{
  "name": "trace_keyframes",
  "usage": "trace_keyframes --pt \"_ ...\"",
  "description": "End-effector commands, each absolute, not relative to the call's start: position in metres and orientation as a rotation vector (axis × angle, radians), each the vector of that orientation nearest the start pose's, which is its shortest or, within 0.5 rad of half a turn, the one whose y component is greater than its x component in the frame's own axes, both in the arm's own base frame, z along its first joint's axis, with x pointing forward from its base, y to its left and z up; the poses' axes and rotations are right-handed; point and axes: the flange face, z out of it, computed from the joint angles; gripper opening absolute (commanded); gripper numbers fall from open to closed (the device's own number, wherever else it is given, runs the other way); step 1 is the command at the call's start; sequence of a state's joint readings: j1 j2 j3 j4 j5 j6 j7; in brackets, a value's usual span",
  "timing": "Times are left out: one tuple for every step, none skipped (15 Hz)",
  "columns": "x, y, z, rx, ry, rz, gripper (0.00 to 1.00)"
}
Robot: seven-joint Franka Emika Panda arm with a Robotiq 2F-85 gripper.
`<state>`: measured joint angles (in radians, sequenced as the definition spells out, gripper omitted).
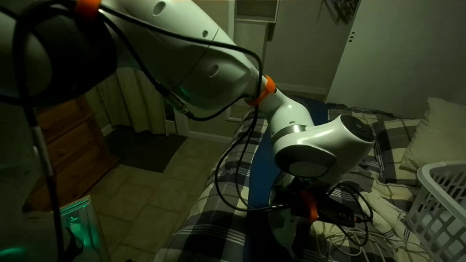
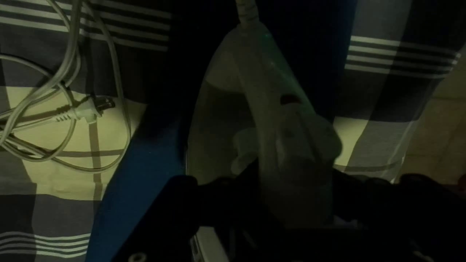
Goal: Iron the blue cloth
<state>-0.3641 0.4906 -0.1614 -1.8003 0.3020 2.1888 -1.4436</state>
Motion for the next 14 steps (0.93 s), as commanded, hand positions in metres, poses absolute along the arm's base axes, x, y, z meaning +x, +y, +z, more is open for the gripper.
trace_keyframes --pt "0.588 -0.321 0.273 -2.788 -1.079 -0.122 0.45" --pt "0.593 -0.322 0.274 -2.789 -1.082 -0.132 0.58" --pt "0.597 -0.323 0.274 -2.791 -1.091 -0.141 0.66" --pt "0.601 -0.323 0.275 -2.789 -1.095 -0.149 0.74" --pt "0.603 -0.324 0.275 -2.788 -1.101 -0.157 0.81" --pt "0.606 -0.325 0.275 -2.791 -1.108 -0.159 0.88" --pt "0.608 -0.326 0.276 -2.790 -1.108 -0.166 0.95" --pt "0.610 -0.326 0.277 -2.786 -1.110 -0.179 0.99" --pt "0.611 -0.326 0.278 -2.791 -1.109 -0.186 1.00" --pt "0.613 -0.325 0.279 -2.785 -1.117 -0.209 1.00" --pt "0.617 -0.322 0.284 -2.778 -1.127 -0.251 1.00" --pt "0.621 -0.319 0.289 -2.776 -1.145 -0.279 1.00" --pt "0.624 -0.312 0.296 -2.781 -1.189 -0.287 1.00" --pt "0.627 -0.306 0.303 -2.782 -1.218 -0.283 1.00"
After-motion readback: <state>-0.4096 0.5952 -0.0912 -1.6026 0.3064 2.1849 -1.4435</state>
